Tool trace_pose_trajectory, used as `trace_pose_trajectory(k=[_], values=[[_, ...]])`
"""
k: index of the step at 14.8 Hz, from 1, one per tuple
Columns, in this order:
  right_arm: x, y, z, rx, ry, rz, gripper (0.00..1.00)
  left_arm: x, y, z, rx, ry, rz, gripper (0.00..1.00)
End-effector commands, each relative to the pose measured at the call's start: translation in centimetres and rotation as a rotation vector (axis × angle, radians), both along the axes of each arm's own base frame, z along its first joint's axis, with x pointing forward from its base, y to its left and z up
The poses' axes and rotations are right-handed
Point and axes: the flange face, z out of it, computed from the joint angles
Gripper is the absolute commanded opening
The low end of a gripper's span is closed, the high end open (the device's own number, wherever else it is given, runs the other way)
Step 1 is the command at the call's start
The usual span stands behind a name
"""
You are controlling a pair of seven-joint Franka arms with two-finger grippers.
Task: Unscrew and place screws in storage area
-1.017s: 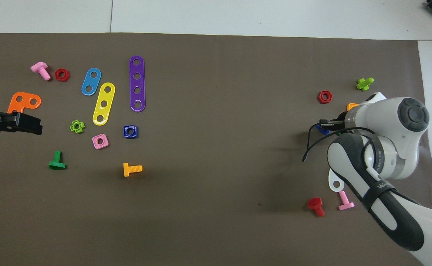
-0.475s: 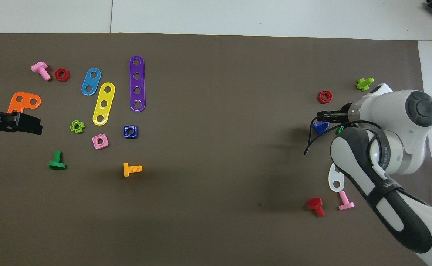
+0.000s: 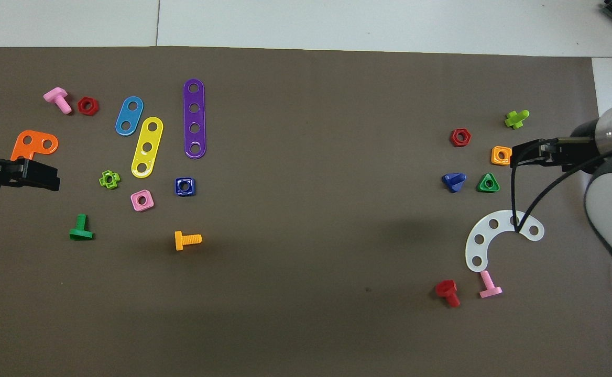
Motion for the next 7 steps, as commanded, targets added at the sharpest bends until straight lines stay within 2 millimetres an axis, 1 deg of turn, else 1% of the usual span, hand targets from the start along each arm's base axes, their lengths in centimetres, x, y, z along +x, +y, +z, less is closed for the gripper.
trace_pose_trajectory(k=[1, 2, 4, 6, 7], values=[[-0.9, -0.2, 4.7, -0.018, 0.050, -0.036, 1.00, -0.1, 0.3, 0.0, 0.016, -0.012, 0.011, 1.00], [-1.6, -0.2, 5.7, -0.015, 0.038, -0.038, 1.00, -0.1, 0.3, 0.0, 0.016, -0.012, 0.013, 1.00], [-2.2, -1.0, 5.4, -0.002, 0.043, -0.039, 1.00, -0.1, 0.3, -0.1, 0.016, -0.011, 0.011, 1.00], [-2.7, -0.8, 4.8, -0.008, 0.063, -0.007, 1.00, -0.1, 0.3, 0.0, 0.016, -0.012, 0.011, 1.00], [-3.3, -1.5, 4.3, -0.006, 0.080, 0.021, 1.00, -0.1, 0.3, -0.1, 0.016, -0.011, 0.011, 1.00]])
